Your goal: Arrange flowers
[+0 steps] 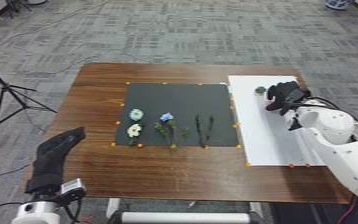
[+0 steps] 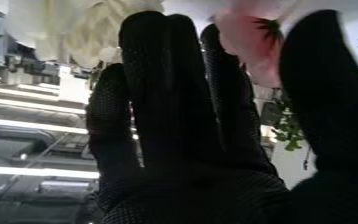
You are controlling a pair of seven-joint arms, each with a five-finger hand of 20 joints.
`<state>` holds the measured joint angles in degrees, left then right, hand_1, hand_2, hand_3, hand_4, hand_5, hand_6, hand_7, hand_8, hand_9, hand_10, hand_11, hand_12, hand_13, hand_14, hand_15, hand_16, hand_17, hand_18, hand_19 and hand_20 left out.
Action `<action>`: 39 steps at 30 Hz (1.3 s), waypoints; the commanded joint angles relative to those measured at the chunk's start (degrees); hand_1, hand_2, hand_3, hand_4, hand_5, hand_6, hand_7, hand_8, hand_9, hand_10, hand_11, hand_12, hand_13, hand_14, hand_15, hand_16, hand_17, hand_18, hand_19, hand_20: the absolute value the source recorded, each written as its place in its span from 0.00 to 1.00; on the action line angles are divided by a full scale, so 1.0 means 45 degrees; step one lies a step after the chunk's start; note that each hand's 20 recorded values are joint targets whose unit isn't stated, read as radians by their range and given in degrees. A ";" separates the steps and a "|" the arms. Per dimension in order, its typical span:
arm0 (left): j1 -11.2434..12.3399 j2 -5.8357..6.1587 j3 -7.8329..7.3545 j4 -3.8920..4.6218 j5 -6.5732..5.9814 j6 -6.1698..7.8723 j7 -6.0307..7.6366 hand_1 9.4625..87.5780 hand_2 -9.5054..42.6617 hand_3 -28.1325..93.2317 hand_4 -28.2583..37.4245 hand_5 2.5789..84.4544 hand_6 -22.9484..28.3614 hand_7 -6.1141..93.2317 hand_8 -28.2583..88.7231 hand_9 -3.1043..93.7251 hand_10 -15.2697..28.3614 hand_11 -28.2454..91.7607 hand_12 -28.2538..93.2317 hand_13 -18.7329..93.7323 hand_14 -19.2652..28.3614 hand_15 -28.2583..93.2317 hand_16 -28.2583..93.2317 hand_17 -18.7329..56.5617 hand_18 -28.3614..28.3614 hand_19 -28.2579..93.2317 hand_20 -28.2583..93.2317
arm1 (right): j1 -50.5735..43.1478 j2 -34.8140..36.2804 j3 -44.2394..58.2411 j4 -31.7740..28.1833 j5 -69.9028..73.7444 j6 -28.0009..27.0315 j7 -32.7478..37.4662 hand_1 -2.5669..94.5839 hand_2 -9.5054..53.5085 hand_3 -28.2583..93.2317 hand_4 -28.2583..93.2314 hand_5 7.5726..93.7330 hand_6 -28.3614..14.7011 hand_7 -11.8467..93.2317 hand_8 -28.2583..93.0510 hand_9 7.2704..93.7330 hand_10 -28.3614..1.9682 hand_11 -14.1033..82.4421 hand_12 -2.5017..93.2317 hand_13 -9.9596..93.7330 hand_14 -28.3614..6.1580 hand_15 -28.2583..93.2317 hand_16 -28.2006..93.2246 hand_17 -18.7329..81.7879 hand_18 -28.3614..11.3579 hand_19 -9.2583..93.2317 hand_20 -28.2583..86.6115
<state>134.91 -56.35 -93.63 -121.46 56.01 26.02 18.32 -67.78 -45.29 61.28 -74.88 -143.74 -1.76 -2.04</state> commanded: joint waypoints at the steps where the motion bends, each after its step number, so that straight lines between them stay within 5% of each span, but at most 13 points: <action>1: 0.0291 -0.0195 -0.0045 -0.0193 -0.0037 0.0055 0.0099 0.28 0.10 0.82 0.15 0.60 0.50 0.26 0.15 0.52 0.65 0.41 0.32 0.47 0.72 0.35 0.25 0.27 0.73 0.30 0.37 | 0.0280 0.0321 -0.1132 0.0165 0.0038 0.2325 0.0112 0.58 0.01 0.75 0.03 0.74 0.75 0.43 0.24 0.86 0.64 0.32 0.37 0.73 0.52 0.66 0.52 0.47 0.23 0.75 0.75; 9: 0.0153 -0.0107 0.0024 -0.0129 -0.0008 -0.0028 -0.0013 0.28 0.10 0.82 0.15 0.60 0.50 0.26 0.15 0.52 0.65 0.41 0.32 0.47 0.72 0.35 0.25 0.27 0.73 0.30 0.37 | 0.1002 0.0844 -0.2116 -0.1915 0.1829 0.4047 0.0945 0.60 0.02 0.74 0.03 0.77 0.74 0.43 0.24 0.89 0.66 0.30 0.40 0.73 0.53 0.66 0.53 0.47 0.23 0.75 0.75; 18: -0.0105 -0.0028 0.0165 0.0005 0.0003 -0.0300 -0.0054 0.27 0.10 0.82 0.14 0.60 0.50 0.26 0.15 0.52 0.65 0.41 0.32 0.47 0.72 0.35 0.25 0.27 0.73 0.30 0.37 | 0.1986 -0.0469 -0.4296 -0.3473 0.1689 0.2734 -0.0247 0.60 0.01 0.75 0.03 0.78 0.76 0.42 0.24 0.89 0.66 0.30 0.40 0.72 0.52 0.66 0.53 0.47 0.24 0.74 0.75; 32: -0.0055 -0.0013 0.0029 -0.0005 -0.0037 -0.0296 -0.0107 0.27 0.10 0.82 0.14 0.60 0.50 0.26 0.15 0.52 0.65 0.41 0.32 0.47 0.72 0.35 0.25 0.27 0.73 0.30 0.37 | 0.2570 -0.3111 -0.5605 -0.1859 0.0119 0.1080 -0.1225 0.59 0.01 0.75 0.03 0.77 0.77 0.43 0.24 0.88 0.67 0.28 0.40 0.71 0.53 0.65 0.53 0.46 0.24 0.73 0.75; 39: -0.0371 0.0064 0.0231 0.0120 -0.0059 -0.0289 -0.0125 0.27 0.10 0.82 0.14 0.60 0.50 0.26 0.15 0.52 0.65 0.41 0.32 0.47 0.72 0.35 0.25 0.26 0.73 0.30 0.37 | 0.2687 -0.3619 -0.5231 -0.1257 -0.0029 0.0644 -0.1137 0.59 0.01 0.75 0.04 0.77 0.77 0.43 0.24 0.88 0.66 0.28 0.40 0.71 0.53 0.65 0.53 0.46 0.24 0.73 0.75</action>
<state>134.12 -56.21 -93.10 -121.15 56.01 25.04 18.02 -55.98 -59.92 36.45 -81.43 -142.59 3.22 -7.04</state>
